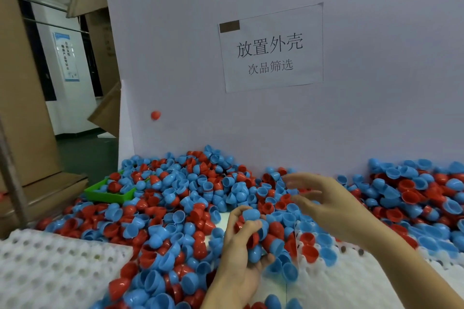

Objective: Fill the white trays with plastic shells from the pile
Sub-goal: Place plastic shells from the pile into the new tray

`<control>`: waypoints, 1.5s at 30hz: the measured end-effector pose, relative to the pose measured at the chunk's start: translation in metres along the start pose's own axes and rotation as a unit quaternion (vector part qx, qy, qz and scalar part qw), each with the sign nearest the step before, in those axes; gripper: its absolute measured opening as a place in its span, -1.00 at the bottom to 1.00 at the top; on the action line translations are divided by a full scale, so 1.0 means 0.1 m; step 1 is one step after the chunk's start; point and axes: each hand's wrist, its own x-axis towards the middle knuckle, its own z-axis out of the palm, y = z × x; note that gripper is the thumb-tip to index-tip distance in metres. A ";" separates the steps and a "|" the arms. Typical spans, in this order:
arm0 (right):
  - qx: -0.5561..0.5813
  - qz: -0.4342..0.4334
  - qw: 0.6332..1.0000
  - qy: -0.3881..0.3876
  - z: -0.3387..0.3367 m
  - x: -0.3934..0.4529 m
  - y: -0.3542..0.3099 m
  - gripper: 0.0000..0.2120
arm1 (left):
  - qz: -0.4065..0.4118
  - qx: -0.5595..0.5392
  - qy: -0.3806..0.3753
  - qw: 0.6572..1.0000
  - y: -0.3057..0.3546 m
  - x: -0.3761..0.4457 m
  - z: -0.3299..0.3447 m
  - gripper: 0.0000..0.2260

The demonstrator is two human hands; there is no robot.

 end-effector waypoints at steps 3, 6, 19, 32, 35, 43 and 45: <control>-0.048 0.021 0.997 -0.053 0.00 -0.15 0.08 -0.71 | -0.004 0.013 -0.010 1.000 -0.02 -0.03 0.02 -0.69; -0.083 0.054 0.989 -0.106 0.04 -0.18 0.12 -0.72 | -0.008 0.031 -0.045 0.998 -0.03 -0.05 0.04 -0.69; 0.078 0.108 0.991 -0.029 0.20 -0.16 0.13 -0.88 | 0.008 0.014 -0.141 0.990 -0.03 -0.04 0.00 -0.58; 0.130 0.111 0.984 0.051 0.22 -0.10 0.18 -0.87 | 0.029 -0.037 -0.027 0.999 -0.02 -0.01 0.02 -0.69; 0.169 0.113 0.978 0.045 0.19 -0.09 0.19 -0.86 | 0.024 -0.045 -0.009 0.999 -0.02 0.00 0.02 -0.67; 0.076 0.055 0.995 0.019 0.32 -0.10 0.19 -0.76 | 0.027 0.009 0.019 0.999 -0.07 0.00 0.03 -0.67; 0.023 0.043 0.998 0.027 0.35 -0.09 0.21 -0.80 | 0.034 0.010 0.032 0.999 -0.07 0.02 0.02 -0.70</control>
